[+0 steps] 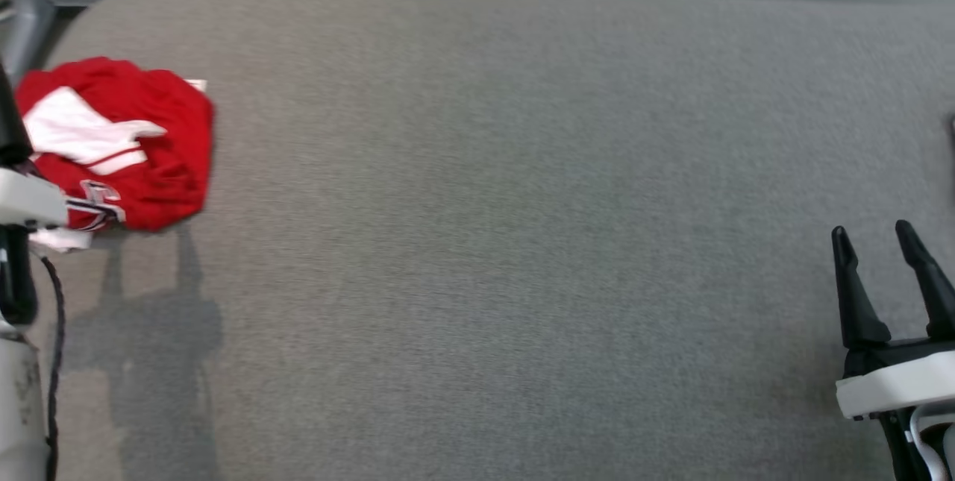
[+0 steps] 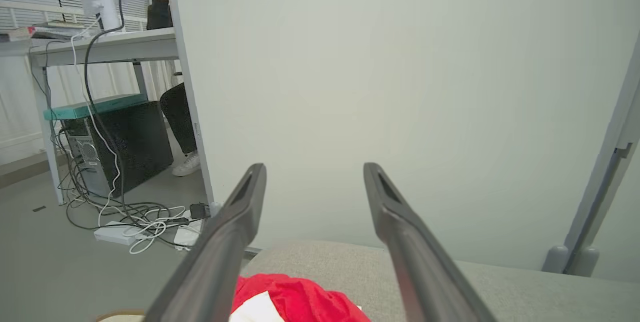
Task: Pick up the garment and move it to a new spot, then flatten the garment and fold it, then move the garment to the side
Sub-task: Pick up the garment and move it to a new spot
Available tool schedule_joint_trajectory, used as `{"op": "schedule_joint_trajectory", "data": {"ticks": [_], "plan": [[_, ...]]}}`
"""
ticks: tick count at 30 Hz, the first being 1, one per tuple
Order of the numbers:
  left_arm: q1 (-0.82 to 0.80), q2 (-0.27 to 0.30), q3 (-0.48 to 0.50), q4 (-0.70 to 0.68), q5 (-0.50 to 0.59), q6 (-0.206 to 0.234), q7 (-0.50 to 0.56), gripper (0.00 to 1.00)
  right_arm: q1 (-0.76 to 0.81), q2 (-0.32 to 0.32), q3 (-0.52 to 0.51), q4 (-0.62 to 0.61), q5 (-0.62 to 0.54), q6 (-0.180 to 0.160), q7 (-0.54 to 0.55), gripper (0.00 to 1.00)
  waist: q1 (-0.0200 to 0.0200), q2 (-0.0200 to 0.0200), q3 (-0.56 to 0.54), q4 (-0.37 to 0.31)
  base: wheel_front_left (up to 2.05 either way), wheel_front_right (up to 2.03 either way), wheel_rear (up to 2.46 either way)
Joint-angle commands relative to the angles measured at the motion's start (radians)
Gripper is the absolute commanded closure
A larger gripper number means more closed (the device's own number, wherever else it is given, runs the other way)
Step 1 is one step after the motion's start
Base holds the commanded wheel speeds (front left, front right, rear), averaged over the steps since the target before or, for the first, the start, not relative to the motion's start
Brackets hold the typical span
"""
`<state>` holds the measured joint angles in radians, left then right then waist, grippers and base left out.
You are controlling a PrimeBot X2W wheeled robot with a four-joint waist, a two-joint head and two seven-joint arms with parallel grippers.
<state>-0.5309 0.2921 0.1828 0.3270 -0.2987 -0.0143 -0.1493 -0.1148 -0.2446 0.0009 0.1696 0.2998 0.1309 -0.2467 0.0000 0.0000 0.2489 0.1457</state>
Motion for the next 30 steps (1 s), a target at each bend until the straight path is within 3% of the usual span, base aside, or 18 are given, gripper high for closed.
{"op": "schedule_joint_trajectory", "data": {"ticks": [1,9,15,22,30], "plan": [[-0.033,0.018,0.006,0.018,-0.002,0.006,0.004,0.0,-0.019,-0.006,-0.008,-0.011,-0.002,0.0,-0.001,0.0,0.0,0.0,0.089,-0.091,0.0,0.0,0.0],[-0.137,0.078,0.017,0.168,-0.009,0.017,0.054,0.0,-0.049,-0.008,-0.02,-0.025,-0.003,0.0,-0.007,0.0,0.0,0.0,0.165,-0.159,0.0,0.0,0.0],[-0.161,0.11,0.017,0.298,-0.03,-0.002,0.116,0.0,-0.066,-0.01,-0.023,-0.021,-0.002,0.0,-0.01,0.0,0.0,0.0,0.182,-0.175,0.0,0.0,0.0],[-0.179,0.125,-0.005,0.474,-0.055,-0.028,0.276,0.0,-0.082,-0.015,-0.023,-0.022,-0.009,0.0,-0.013,0.0,0.0,0.0,0.192,-0.18,0.0,0.0,0.0],[-0.202,0.104,-0.022,0.595,-0.088,-0.013,0.464,0.0,-0.088,-0.013,-0.018,-0.02,-0.014,0.0,-0.007,0.0,0.0,0.0,0.189,-0.175,0.0,0.0,0.0]]}}
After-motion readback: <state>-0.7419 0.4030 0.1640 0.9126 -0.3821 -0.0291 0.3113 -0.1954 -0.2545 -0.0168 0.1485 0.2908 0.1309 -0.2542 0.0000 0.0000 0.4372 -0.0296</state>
